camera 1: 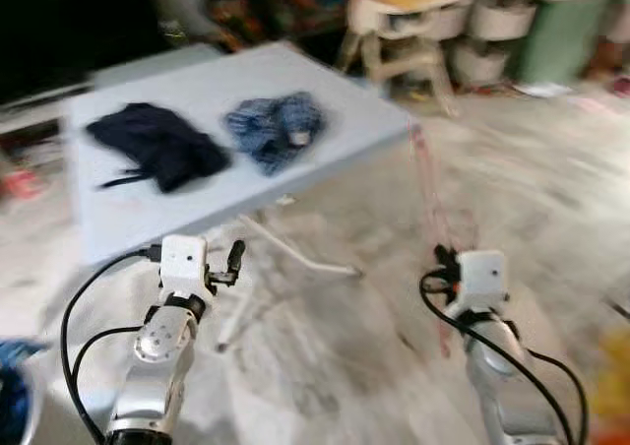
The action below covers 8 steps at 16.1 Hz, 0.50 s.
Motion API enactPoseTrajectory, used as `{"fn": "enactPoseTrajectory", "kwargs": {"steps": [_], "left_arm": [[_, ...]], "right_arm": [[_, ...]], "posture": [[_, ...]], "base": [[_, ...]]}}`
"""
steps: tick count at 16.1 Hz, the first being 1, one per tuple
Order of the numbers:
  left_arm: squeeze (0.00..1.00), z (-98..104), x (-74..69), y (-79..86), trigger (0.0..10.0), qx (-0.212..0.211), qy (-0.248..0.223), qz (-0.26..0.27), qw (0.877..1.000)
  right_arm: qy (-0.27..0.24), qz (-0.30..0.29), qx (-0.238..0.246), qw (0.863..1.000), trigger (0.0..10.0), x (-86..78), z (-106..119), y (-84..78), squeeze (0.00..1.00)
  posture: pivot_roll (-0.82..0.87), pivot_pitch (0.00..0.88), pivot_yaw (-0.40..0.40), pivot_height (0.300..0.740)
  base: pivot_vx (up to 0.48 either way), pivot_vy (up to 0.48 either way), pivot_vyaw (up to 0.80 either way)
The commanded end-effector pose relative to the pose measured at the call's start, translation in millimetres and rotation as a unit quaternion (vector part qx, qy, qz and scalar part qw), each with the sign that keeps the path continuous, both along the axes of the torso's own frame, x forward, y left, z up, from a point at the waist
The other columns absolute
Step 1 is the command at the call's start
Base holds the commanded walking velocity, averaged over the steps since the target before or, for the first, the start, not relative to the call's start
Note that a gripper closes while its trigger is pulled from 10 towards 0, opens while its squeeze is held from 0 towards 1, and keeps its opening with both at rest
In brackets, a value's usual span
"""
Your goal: Hang hanger
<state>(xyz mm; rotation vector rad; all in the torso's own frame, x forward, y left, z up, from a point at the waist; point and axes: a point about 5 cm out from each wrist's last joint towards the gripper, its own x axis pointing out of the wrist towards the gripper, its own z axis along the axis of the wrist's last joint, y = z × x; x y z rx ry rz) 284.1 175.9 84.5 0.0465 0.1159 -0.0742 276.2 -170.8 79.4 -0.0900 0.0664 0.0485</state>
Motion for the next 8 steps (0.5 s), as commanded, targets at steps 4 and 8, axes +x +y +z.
{"fn": "enactPoseTrajectory", "kwargs": {"steps": [4, 8], "left_arm": [[0.00, 3.7, 7.6, -4.9, 10.0, -0.032, -0.008, -0.022, 0.999], [0.00, 3.2, 9.7, -4.5, 10.0, -0.037, -0.009, -0.025, 0.999]], "right_arm": [[-0.015, 0.004, -0.003, 1.000, 10.0, 3.3, 8.3, 1.1, 0.00], [-0.015, 0.002, -0.004, 1.000, 10.0, 2.9, 8.6, 0.4, 0.00]], "posture": [[-0.13, 0.000, 0.102, 0.740], [-0.14, 0.000, 0.103, 0.740]], "base": [[0.000, 0.000, -0.80], [0.275, 0.209, -0.80]]}}
